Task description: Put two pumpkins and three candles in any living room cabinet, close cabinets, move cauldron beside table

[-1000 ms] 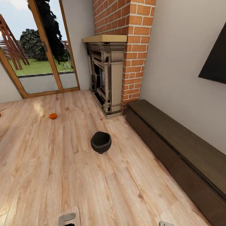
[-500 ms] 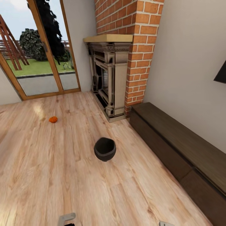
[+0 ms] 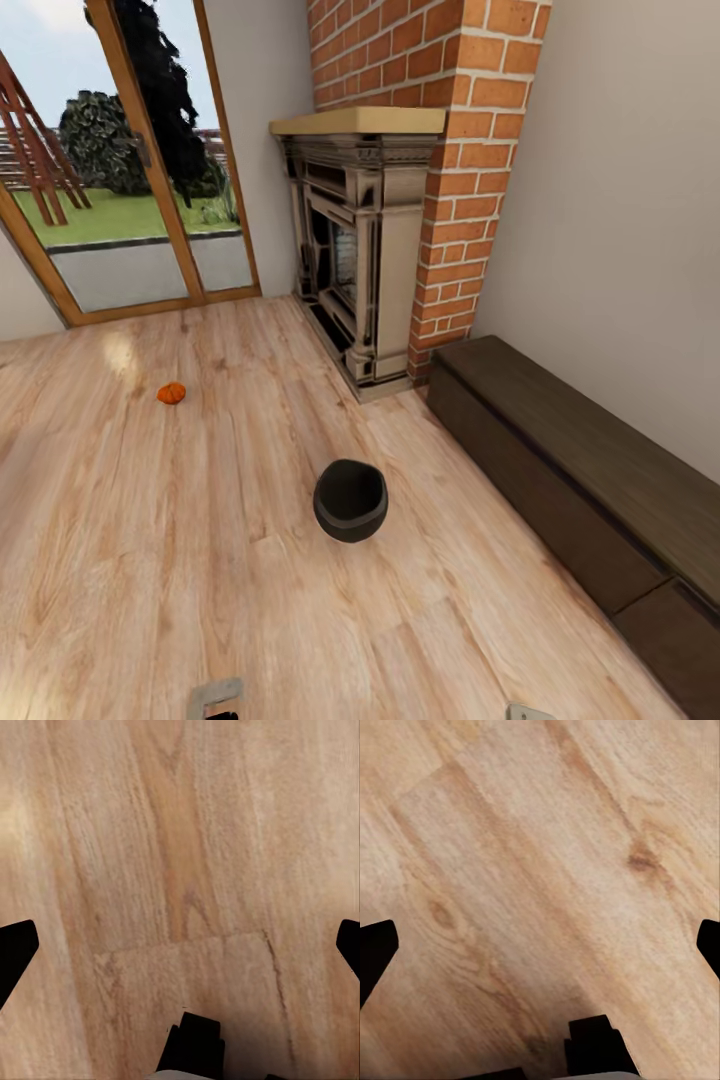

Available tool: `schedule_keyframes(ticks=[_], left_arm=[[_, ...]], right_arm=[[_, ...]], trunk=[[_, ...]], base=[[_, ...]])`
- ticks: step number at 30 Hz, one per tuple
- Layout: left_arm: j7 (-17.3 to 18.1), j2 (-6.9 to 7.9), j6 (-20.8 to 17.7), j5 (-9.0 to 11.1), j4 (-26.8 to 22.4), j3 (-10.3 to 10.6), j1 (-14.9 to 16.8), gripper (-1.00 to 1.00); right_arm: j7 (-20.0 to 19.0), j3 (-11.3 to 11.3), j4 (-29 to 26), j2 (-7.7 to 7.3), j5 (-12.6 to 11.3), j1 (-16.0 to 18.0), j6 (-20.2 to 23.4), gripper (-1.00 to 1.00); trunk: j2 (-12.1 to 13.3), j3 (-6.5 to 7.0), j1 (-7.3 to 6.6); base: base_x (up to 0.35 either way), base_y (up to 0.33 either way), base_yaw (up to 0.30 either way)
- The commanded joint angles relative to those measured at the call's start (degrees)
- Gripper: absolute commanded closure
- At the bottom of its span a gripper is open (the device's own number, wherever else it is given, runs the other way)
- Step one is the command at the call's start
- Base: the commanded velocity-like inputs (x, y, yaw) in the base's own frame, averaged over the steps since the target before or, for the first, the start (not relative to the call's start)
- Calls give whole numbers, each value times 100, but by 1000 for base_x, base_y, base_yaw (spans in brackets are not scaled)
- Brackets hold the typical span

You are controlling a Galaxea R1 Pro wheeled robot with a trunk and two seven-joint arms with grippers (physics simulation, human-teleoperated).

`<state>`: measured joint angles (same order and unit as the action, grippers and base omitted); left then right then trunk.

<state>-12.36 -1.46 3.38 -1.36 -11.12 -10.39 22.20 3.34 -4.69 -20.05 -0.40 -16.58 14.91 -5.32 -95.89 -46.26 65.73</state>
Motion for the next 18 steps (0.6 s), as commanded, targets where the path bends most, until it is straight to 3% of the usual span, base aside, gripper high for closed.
schedule_keyframes(ticks=[1, 8, 18], left_arm=[[-4, -4, 22, -14, 5, -34, 3, -100], [-3, -11, 22, -14, 5, -34, 2, -100], [-4, -12, 22, -15, 5, -34, -3, -100]], right_arm=[[35, -49, 1, -4, -54, 3, -21, -100], [35, -47, 1, -4, -55, 3, -21, -100], [35, -43, 1, -4, -54, 3, -21, -100]], trunk=[[-2, -4, 2], [-2, -4, 2], [-2, -4, 2]], base=[[275, 225, -84], [227, 201, -223], [19, 18, -272]])
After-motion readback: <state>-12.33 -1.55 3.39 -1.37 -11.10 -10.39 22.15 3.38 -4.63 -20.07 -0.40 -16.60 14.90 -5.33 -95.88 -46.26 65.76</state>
